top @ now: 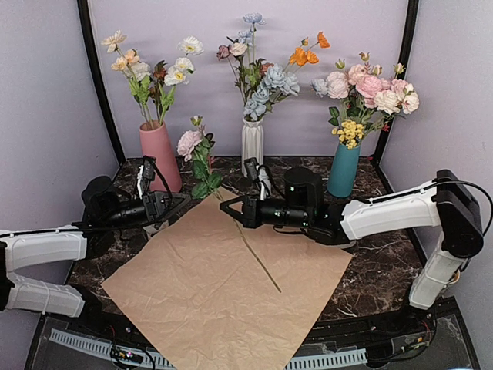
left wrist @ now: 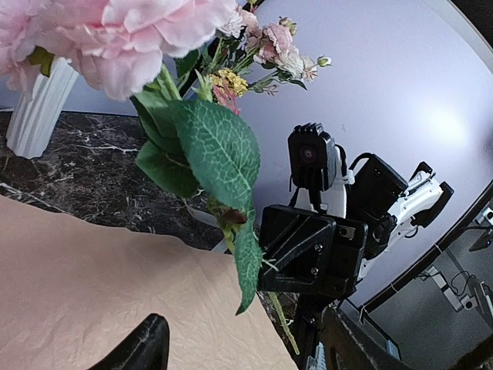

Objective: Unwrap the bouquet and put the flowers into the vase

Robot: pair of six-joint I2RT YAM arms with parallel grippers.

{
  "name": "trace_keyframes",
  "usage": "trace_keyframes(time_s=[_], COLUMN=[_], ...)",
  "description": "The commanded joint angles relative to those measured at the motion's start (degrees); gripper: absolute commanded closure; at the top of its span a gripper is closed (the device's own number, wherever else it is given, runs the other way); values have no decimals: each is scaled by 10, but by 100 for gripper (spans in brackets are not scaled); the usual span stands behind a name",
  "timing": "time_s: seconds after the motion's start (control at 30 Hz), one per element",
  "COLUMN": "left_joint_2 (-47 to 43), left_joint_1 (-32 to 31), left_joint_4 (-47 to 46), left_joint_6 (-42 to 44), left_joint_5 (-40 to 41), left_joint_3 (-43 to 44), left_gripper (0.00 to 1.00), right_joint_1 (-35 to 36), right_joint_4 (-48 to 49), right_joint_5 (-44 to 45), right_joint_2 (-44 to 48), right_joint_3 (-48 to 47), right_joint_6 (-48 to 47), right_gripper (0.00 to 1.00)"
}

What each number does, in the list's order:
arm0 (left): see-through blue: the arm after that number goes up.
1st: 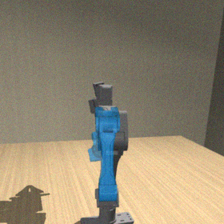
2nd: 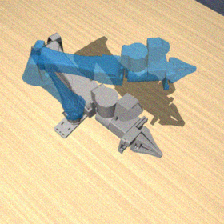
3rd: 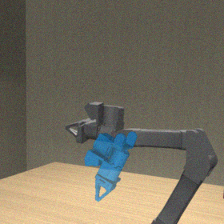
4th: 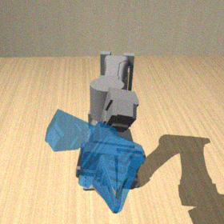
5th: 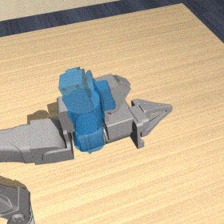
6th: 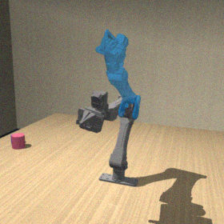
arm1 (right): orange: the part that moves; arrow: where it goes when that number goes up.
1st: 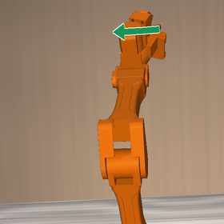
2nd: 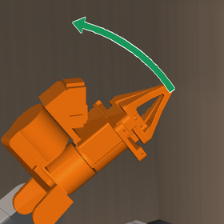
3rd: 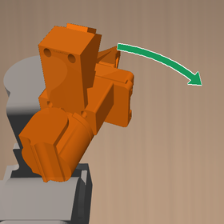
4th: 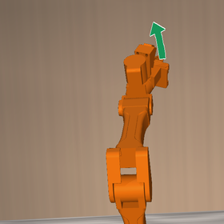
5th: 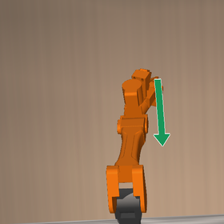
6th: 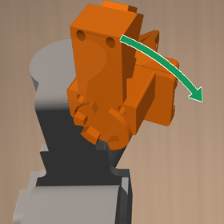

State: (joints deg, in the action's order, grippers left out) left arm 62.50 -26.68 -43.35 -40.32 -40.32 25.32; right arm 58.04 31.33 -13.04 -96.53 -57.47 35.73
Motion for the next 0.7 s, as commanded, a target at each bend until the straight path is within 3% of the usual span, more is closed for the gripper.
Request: trace_keyframes(time_s=[0.0, 0.33, 0.57, 0.67], left_joint_2=[31, 123, 181, 190], left_joint_1=[-22, -42, -45, -45], left_joint_4=[-142, -276, -367, -386], left_joint_6=[-17, -43, -80, -87], left_joint_5=[-5, -30, -46, -49], left_joint_3=[-4, 7, 27, 30], left_gripper=[31, 39, 50, 61], right_joint_1=[7, 22, 34, 34], right_joint_4=[59, 57, 47, 42], right_joint_5=[-23, -69, -78, -86], right_joint_2=[-5, -14, -20, -25], right_joint_3=[-9, -30, -38, -41], right_joint_6=[15, 6, -10, -19], right_gripper=[100, 100, 100, 100])
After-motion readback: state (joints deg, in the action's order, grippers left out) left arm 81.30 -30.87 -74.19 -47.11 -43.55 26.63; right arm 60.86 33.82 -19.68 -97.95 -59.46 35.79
